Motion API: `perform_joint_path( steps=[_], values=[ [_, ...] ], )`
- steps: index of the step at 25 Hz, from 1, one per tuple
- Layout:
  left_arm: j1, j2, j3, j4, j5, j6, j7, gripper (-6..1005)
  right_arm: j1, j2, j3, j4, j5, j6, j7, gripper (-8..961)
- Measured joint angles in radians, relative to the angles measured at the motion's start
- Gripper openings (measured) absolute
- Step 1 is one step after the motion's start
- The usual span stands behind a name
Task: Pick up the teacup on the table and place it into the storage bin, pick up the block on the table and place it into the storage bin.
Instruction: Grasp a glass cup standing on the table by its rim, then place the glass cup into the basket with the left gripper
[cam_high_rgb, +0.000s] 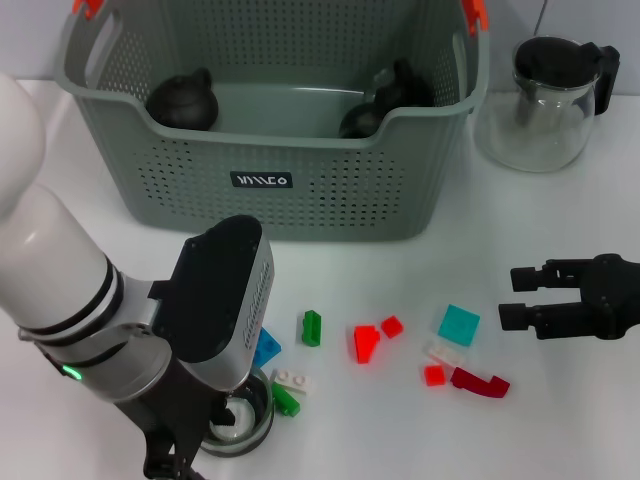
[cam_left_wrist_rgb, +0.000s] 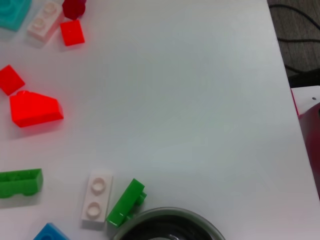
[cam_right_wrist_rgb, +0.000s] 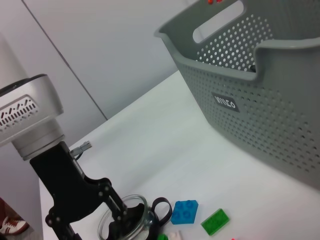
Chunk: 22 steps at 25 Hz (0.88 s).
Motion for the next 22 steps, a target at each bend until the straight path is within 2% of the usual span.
perform_joint_path(
  steps=[2, 8, 13, 22],
  values=[
    [-0.005, 0.000, -0.001, -0.007, -0.003, 0.000, 0.006, 776, 0.000, -0.001, 0.004, 0.000, 0.000, 0.000, 0.000, 818],
    [-0.012, 0.001, -0.010, -0.027, -0.015, -0.022, 0.018, 559, -0.001, -0.003, 0.007, -0.004, 0.000, -0.002, -0.001, 817],
    [-0.024, 0.004, -0.005, -0.062, -0.016, -0.038, 0.019, 306, -0.001, -0.003, 0.009, -0.006, 0.000, -0.002, -0.001, 818],
    [-0.024, 0.003, -0.006, -0.078, -0.036, -0.043, 0.026, 142, -0.001, -0.004, 0.017, -0.009, 0.000, -0.006, -0.003, 817]
  ],
)
